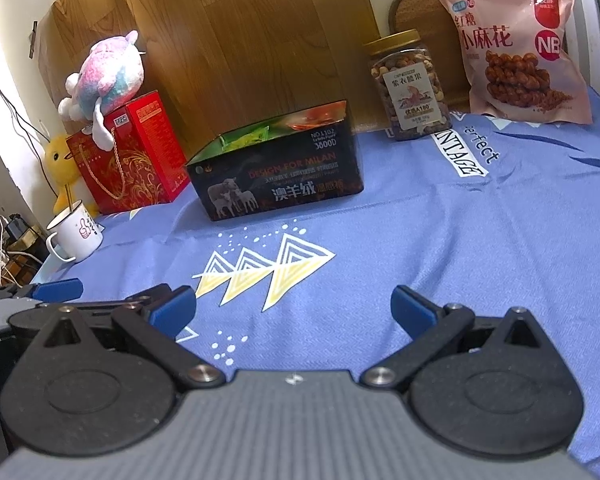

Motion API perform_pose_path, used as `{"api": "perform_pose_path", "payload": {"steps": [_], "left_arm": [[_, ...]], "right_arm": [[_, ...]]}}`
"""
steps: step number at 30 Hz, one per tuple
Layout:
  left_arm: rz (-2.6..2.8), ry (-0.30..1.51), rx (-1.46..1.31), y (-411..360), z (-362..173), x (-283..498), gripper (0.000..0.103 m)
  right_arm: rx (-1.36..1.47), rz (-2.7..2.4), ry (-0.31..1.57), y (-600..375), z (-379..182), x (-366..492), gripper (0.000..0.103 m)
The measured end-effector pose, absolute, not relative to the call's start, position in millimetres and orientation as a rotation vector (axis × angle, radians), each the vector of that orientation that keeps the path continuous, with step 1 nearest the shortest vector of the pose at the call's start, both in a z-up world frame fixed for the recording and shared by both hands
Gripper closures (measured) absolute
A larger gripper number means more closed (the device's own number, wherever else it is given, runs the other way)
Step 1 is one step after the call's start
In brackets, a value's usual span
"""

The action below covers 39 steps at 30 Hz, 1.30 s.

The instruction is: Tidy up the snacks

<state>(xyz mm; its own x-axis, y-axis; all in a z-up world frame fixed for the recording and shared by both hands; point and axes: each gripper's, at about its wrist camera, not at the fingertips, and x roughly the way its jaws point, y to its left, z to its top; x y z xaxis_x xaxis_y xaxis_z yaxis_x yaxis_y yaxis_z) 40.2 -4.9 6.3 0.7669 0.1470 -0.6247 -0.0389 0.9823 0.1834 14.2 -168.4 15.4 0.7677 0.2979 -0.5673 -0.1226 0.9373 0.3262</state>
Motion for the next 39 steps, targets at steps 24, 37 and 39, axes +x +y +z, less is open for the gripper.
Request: {"api": "perform_pose_path", "payload": {"steps": [24,37,39], "left_arm": [[0.100,0.682,0.181,-5.2,10.1,40.7,0.000],[0.100,0.681,0.186,-5.8,11.9,40.7,0.000],[0.102,0.678,0.186,-6.1,11.8,39.1,0.000]], "right_arm": [[0.277,0.234,0.653,-166.7,18.1,15.0,0.000],[0.284,0.226,0.646,-169.4,18.7,14.3,0.000],[0.283,0.222,0.642,-169.5,18.8,13.5,0.000]]}}
